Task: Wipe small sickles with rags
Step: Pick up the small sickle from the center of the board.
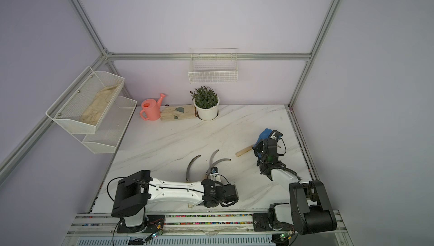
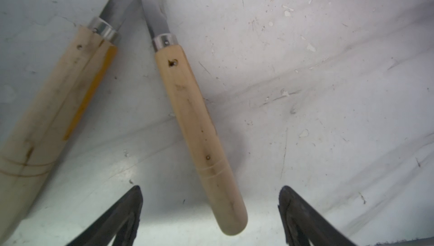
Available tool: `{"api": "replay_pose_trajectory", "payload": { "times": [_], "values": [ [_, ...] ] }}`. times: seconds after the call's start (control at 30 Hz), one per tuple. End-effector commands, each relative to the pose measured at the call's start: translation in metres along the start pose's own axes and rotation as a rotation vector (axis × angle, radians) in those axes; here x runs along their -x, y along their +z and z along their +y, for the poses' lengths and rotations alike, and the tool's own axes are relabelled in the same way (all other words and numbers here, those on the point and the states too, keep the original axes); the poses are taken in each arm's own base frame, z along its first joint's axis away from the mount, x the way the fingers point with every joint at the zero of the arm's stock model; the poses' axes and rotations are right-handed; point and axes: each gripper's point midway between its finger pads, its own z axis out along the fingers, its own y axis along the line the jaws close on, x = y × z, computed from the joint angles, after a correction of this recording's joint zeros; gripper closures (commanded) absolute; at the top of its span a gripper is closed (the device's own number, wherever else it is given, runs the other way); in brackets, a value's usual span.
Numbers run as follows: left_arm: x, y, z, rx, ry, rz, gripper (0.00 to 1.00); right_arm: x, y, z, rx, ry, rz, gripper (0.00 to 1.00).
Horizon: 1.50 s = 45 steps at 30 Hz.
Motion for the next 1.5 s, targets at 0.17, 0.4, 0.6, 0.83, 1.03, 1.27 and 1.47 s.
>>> {"api": "replay_pose_trajectory", "payload": {
  "times": [0.17,0.4,0.6,0.83,1.03,1.27,1.47],
  "values": [
    [-0.016,0.010,-0.010,0.007,-0.054,0.067,0.26,0.009,0.005,0.010,0.024,0.001,-0.013,1.00],
    [-0.020,0.025,-0.002,0.052,-0.062,0.095,0.53,0.010,0.003,0.011,0.031,0.001,-0.016,1.00],
    [-0.017,0.031,0.005,0.074,-0.075,0.108,0.77,0.008,0.004,0.010,0.030,0.000,-0.013,1.00],
    [0.004,0.041,0.017,0.107,-0.078,0.101,0.88,0.008,0.004,0.010,0.031,0.001,-0.012,1.00],
    [0.056,0.056,0.016,0.136,0.017,0.048,0.89,0.009,0.003,0.011,0.033,0.001,-0.014,1.00],
    [0.063,0.063,-0.006,0.120,0.159,0.068,0.77,0.008,0.005,0.010,0.027,-0.001,-0.008,1.00],
    [0.065,0.054,0.010,0.147,0.141,0.051,0.50,0.008,0.004,0.011,0.034,0.000,-0.009,1.00]
  ]
}}
